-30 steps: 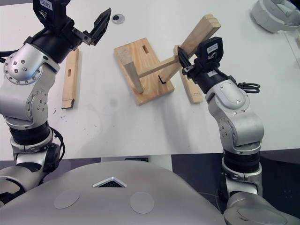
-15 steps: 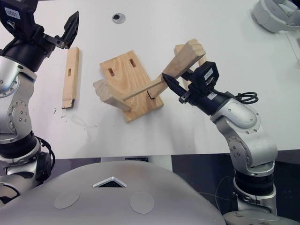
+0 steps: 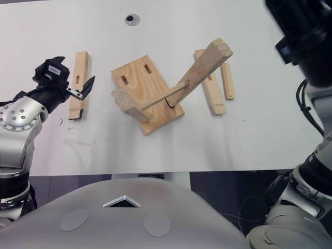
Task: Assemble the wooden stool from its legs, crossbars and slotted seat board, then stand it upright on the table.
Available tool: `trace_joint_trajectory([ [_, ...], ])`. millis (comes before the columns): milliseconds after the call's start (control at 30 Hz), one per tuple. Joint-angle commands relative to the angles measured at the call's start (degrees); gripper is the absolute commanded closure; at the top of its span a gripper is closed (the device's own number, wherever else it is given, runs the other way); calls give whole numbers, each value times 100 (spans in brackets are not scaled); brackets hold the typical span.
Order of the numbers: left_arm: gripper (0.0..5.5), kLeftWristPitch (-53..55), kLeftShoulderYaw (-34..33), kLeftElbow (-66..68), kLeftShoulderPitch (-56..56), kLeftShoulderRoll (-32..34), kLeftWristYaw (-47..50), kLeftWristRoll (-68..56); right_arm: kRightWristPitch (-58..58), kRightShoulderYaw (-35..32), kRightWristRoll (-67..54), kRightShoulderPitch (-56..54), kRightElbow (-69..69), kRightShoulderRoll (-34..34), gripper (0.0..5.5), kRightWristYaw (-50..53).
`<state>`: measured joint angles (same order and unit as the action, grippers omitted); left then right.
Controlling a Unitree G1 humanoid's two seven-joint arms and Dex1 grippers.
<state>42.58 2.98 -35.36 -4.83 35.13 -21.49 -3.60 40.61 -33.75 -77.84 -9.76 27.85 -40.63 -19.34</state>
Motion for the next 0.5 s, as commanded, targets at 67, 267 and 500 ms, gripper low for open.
trace_joint_trajectory([
  [67,77,-164,657,695,215,318,-587,157,-522,1431,2557,519,-954,-420,369,-245],
  [267,77,-771,1334,1536,753,87,-1346,73,-1829,3661,5072,966,-2184,42,369,-1240],
  [500,77,-1389,1772,2465,1482,-490,-1926,-7,-2441,5012,6557,888,-2492,-263,369,-2572],
])
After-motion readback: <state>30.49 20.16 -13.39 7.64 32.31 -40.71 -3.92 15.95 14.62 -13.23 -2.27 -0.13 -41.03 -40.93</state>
